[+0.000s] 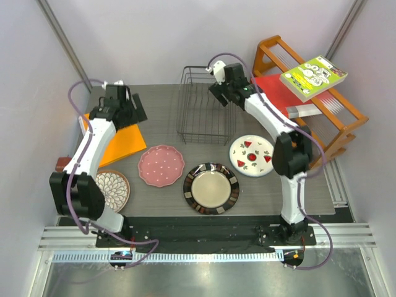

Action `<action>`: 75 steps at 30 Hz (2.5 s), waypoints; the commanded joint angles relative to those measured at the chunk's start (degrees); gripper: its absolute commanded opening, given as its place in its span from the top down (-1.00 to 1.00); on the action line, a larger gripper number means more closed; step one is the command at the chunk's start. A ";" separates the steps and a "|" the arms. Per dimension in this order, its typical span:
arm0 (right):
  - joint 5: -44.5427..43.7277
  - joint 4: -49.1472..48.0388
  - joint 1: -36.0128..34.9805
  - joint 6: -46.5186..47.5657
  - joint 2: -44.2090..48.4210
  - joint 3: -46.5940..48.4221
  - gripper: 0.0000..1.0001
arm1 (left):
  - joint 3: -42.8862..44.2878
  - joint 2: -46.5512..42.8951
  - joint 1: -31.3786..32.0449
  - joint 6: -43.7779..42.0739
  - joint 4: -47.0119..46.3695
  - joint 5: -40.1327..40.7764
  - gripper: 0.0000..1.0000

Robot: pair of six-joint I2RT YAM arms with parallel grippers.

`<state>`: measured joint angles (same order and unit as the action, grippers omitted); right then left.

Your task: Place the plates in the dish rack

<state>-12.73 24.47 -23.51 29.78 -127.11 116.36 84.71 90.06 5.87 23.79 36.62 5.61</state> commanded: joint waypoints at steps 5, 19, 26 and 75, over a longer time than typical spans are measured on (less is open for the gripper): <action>11.02 0.74 -5.58 -11.81 27.07 -24.32 -0.79 | -21.84 -9.55 -0.68 14.61 5.39 -11.56 -0.48; 40.42 6.82 2.84 -52.88 53.88 -59.92 -0.70 | -40.82 -16.40 12.23 17.07 -9.28 -33.21 -0.09; 43.49 8.84 9.44 -57.02 59.69 -72.05 -0.71 | -44.98 -15.36 15.66 19.01 -12.27 -32.24 0.01; 59.49 -32.19 0.58 -81.37 51.52 -93.42 -0.54 | -43.23 -0.07 23.22 12.69 -22.39 -45.77 1.00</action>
<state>43.20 2.39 -17.12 -48.36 -76.82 22.81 38.04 89.36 27.59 40.77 12.23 -38.48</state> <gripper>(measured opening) 0.806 0.047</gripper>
